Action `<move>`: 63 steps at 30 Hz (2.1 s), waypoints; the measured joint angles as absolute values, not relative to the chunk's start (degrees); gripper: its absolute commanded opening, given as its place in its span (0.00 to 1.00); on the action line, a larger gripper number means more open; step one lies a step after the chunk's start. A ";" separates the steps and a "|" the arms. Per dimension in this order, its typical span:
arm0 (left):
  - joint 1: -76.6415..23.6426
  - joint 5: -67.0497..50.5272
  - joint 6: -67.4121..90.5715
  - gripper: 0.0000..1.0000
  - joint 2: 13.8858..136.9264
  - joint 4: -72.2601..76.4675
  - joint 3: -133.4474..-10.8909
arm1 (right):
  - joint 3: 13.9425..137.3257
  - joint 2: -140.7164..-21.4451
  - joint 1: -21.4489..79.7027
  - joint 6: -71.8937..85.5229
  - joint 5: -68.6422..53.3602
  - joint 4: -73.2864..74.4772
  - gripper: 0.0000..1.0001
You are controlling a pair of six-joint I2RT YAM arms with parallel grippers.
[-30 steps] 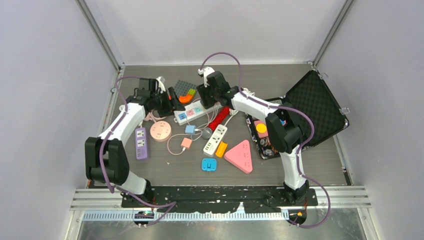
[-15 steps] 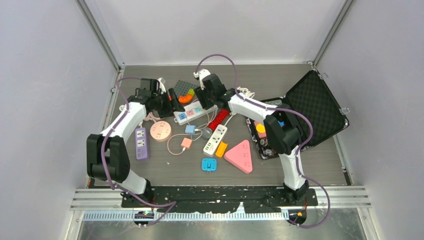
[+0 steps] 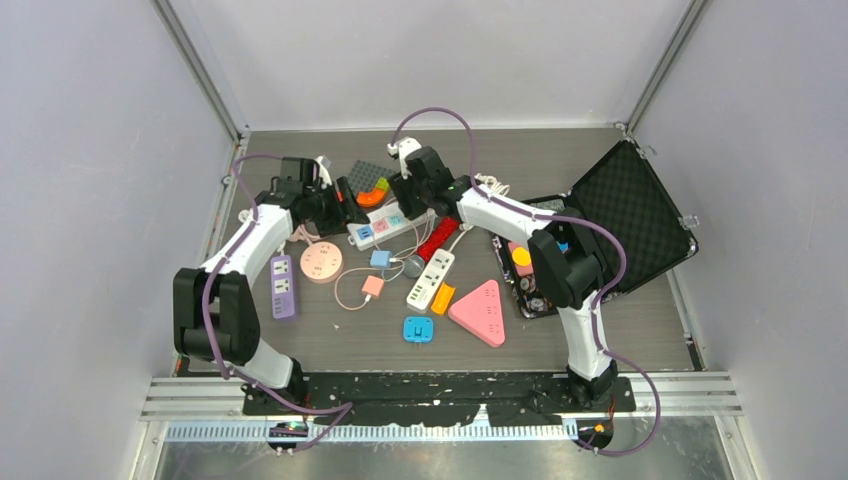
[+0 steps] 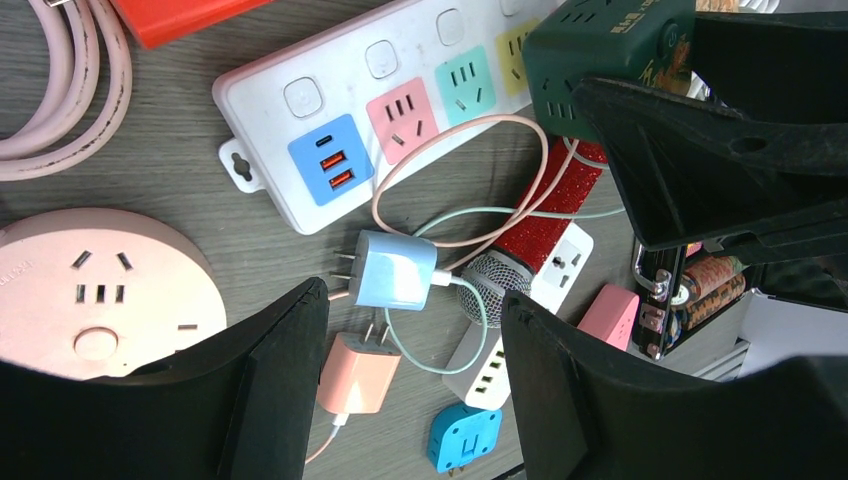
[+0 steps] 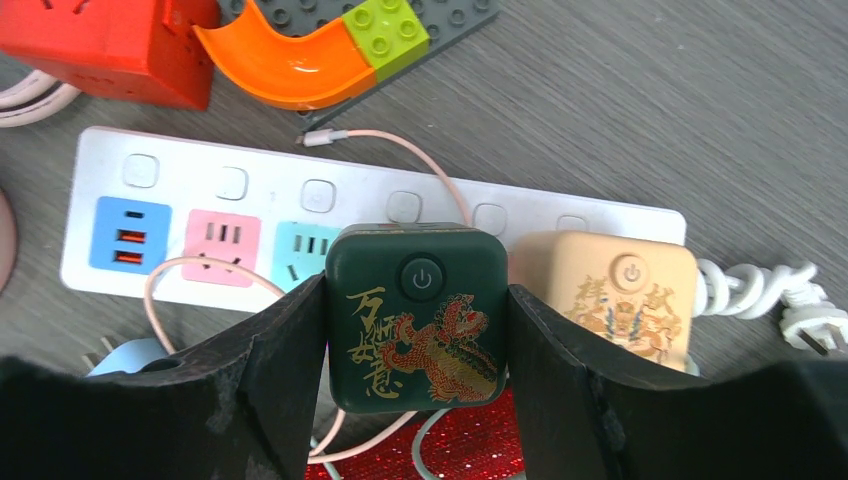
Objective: Insert the plug
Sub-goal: Insert the plug into the socket.
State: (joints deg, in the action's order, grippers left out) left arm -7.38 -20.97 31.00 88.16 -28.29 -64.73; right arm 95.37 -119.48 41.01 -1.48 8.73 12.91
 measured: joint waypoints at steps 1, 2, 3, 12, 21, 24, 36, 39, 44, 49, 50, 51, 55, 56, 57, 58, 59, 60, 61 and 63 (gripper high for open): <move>-7.38 -20.97 31.00 0.63 88.16 -28.29 -64.69 | 95.37 -119.48 41.01 -1.34 8.32 12.93 0.05; -7.38 -20.97 31.00 0.63 88.16 -28.36 -64.66 | 95.44 -119.48 41.01 -1.13 7.79 12.93 0.05; -7.38 -20.97 31.00 0.63 88.18 -28.36 -64.62 | 95.46 -119.48 41.10 -0.82 7.38 12.93 0.05; -7.38 -20.56 31.00 0.63 88.62 -28.62 -64.45 | 95.46 -118.56 41.30 0.12 6.79 13.37 0.05; -7.38 -20.53 30.98 0.63 88.92 -28.69 -64.45 | 95.46 -118.54 41.30 0.12 8.51 13.93 0.05; -7.38 -20.53 30.98 0.63 89.03 -28.75 -64.45 | 95.46 -118.56 41.30 0.12 8.47 13.91 0.05; -7.35 -20.51 30.83 0.63 89.14 -29.50 -64.45 | 96.23 -120.14 40.99 0.14 7.70 13.32 0.05; -7.38 -20.51 30.81 0.63 89.14 -29.50 -64.45 | 96.36 -120.27 40.84 0.14 7.66 13.26 0.05; -7.35 -20.51 30.79 0.63 89.14 -29.54 -64.45 | 96.86 -120.62 40.77 0.12 8.29 13.37 0.05; -7.35 -20.51 30.79 0.63 89.14 -29.54 -64.45 | 96.99 -120.70 41.17 0.19 9.76 13.52 0.05; -7.35 -20.51 30.79 0.63 89.17 -29.54 -64.45 | 97.12 -120.79 41.23 0.25 10.00 13.69 0.05; -7.35 -20.51 30.79 0.63 89.19 -29.54 -64.45 | 97.30 -120.84 41.30 0.34 10.22 13.87 0.05; -7.35 -20.49 30.79 0.63 89.32 -29.56 -64.45 | 97.84 -120.92 41.45 0.62 10.74 14.81 0.05; -7.35 -20.49 30.76 0.63 89.32 -29.56 -64.45 | 97.89 -120.92 41.45 0.62 10.85 14.94 0.05; -7.35 -20.49 30.79 0.62 89.32 -29.56 -64.45 | 98.04 -120.92 41.47 0.62 10.98 15.25 0.05; -7.35 -20.49 30.76 0.62 89.34 -29.56 -64.45 | 98.24 -120.92 41.47 0.62 11.11 15.55 0.05; -7.35 -20.49 30.79 0.62 89.38 -29.56 -64.45 | 98.43 -120.92 41.47 0.51 11.57 15.97 0.05; -7.35 -20.49 30.79 0.62 89.41 -29.56 -64.45 | 98.59 -120.92 41.41 0.45 12.16 16.56 0.05; -7.35 -20.49 30.79 0.62 89.43 -29.58 -64.45 | 98.80 -120.92 41.28 0.34 12.49 16.91 0.05; -7.35 -20.49 30.76 0.62 89.43 -29.58 -64.45 | 99.00 -120.92 41.04 0.10 13.19 17.65 0.05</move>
